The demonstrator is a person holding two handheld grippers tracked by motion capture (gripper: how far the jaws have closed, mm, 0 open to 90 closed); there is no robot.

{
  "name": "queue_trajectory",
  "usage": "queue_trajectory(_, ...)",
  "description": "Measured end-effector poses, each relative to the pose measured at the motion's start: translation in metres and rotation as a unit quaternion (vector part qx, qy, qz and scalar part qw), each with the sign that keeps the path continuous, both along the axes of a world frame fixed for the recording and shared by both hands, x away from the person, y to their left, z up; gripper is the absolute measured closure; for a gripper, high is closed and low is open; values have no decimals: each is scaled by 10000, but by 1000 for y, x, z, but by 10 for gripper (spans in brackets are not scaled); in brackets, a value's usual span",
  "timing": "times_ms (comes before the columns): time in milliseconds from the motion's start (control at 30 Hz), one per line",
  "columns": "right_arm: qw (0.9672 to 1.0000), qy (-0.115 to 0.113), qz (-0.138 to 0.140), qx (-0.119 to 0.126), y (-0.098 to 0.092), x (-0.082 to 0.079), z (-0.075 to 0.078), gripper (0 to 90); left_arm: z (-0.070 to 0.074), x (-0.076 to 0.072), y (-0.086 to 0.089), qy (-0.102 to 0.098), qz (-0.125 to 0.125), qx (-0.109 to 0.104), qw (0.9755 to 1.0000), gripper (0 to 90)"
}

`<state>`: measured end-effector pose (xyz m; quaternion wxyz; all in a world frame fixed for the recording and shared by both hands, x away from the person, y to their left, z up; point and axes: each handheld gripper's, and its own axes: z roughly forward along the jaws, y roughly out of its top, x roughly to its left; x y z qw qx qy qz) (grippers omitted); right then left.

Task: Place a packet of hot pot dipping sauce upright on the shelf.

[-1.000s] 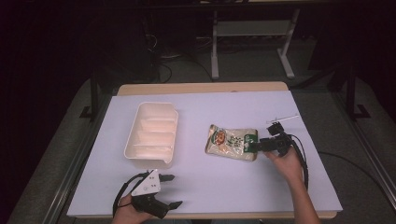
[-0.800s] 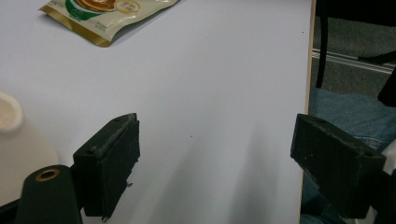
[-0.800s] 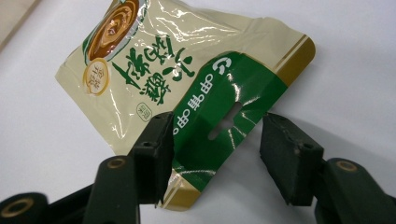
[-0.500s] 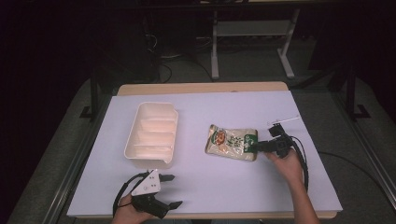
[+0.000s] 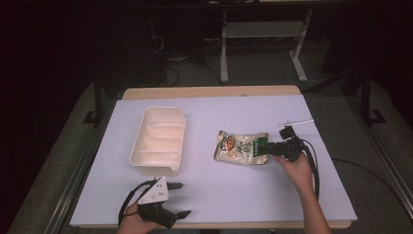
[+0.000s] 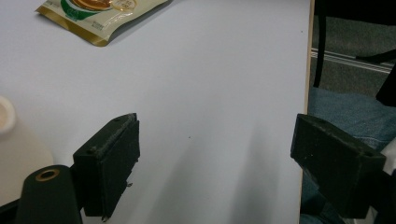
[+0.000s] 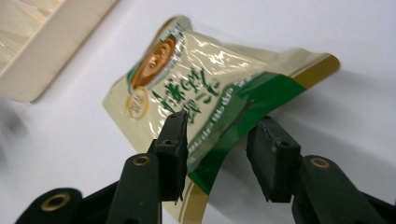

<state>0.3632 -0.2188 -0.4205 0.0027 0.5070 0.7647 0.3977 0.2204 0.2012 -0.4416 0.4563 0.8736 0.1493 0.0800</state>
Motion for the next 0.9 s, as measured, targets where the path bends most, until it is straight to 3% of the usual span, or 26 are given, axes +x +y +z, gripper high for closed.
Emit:
queue_trajectory(267,10000,73,-34,19,13,10,-9,607,0,0,-1,-8,-30,18,10000,152)
queue_trajectory(400,9999,101,-34,10,16,13,-15,689,0,0,0,2,-18,1,10000,152)
queue_trajectory(667,9999,-88,12,-131,22,11,-10,825,0,0,-1,-5,-30,19,10000,152)
queue_trajectory(900,9988,-453,141,-79,25,7,8,892,0,0,-1,-1,-14,3,10000,152)
